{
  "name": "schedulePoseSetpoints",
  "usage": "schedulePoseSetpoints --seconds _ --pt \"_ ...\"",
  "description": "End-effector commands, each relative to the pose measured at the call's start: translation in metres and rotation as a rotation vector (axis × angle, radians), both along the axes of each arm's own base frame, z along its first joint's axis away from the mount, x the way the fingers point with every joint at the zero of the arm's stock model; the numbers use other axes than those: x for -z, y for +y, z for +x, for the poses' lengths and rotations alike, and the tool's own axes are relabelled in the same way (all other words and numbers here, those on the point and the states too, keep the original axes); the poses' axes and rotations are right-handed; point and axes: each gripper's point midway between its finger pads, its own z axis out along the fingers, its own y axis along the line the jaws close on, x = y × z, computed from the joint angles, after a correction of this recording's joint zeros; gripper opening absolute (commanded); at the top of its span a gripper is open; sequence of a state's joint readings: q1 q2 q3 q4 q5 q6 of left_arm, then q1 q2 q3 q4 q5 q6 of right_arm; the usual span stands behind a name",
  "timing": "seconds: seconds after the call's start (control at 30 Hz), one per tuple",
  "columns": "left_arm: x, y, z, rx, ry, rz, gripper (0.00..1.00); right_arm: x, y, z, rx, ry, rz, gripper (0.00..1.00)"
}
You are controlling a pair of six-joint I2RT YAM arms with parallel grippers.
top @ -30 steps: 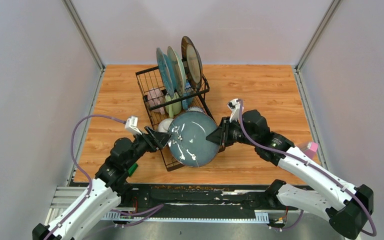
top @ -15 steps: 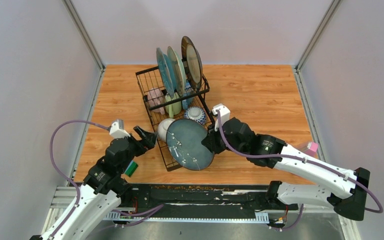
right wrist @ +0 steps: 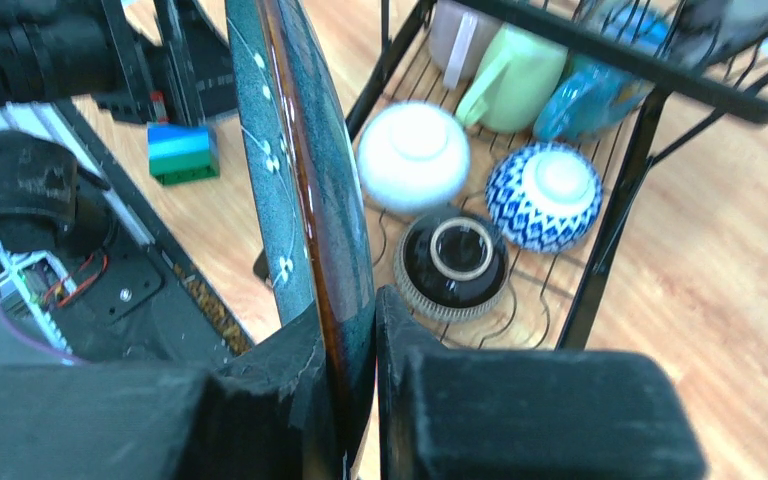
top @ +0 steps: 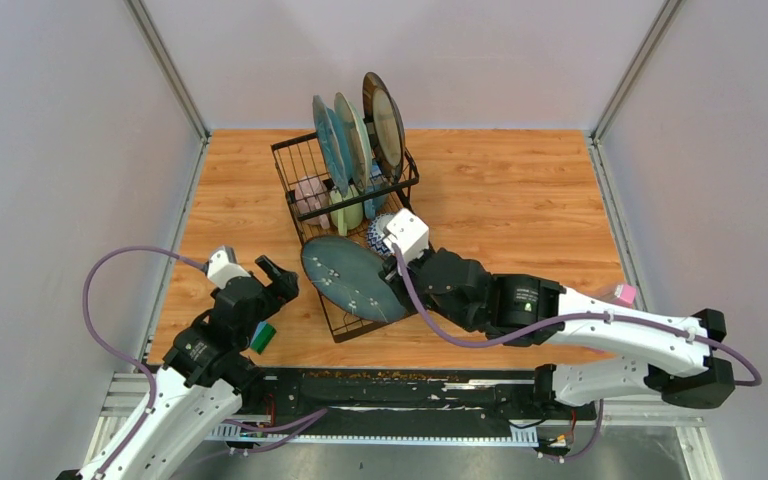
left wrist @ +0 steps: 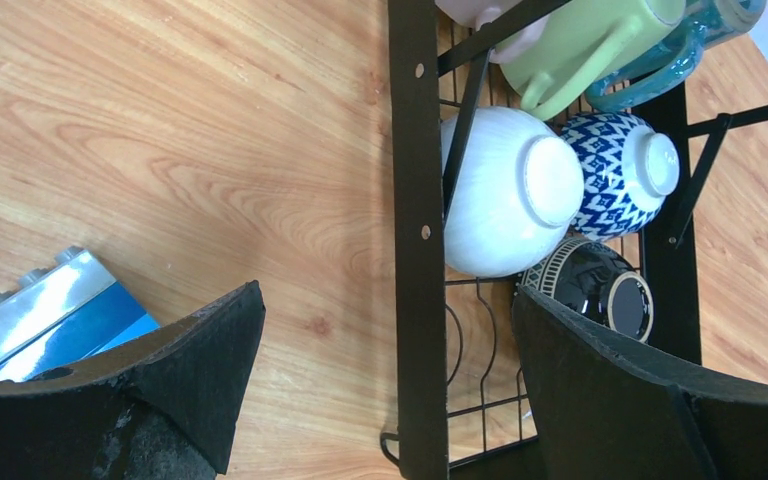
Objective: Load the mixed dishes into the dish rack
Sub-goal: Insert the plate into the dish rack.
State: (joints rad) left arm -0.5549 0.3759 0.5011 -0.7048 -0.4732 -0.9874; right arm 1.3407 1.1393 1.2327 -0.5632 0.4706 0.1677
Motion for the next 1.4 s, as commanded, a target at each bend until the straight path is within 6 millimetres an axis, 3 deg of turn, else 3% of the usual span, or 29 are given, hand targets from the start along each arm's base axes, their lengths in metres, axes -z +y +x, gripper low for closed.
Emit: schedulePoseSetpoints --seconds 0.0,0.37,0.53,0.7,1.03,1.37 --pt "-0.016 0.006 0.003 -0.047 -0.032 -0.018 1.0 -0.128 0.011 0.025 0.092 -0.216 0.315 0.0" --pt "-0.016 0.003 0.003 -0.033 -0.036 -0.029 1.0 -0.233 0.019 0.056 0.25 -0.481 0.437 0.0" --pt "-0.017 0.0 0.005 -0.016 -0.038 -0.025 1.0 -0.26 0.025 0.074 0.365 -0.599 0.445 0.0" --pt "-0.018 -0.005 0.005 0.004 -0.034 -0.03 1.0 -0.269 0.044 0.095 0.448 -0.634 0.421 0.0" --pt "-0.019 -0.009 0.006 0.027 -0.038 -0.036 1.0 -0.274 0.051 0.133 0.61 -0.59 0.482 0.0" --pt "-0.018 -0.013 0.008 0.036 -0.038 -0.052 1.0 -0.252 0.064 0.158 0.706 -0.555 0.491 0.0"
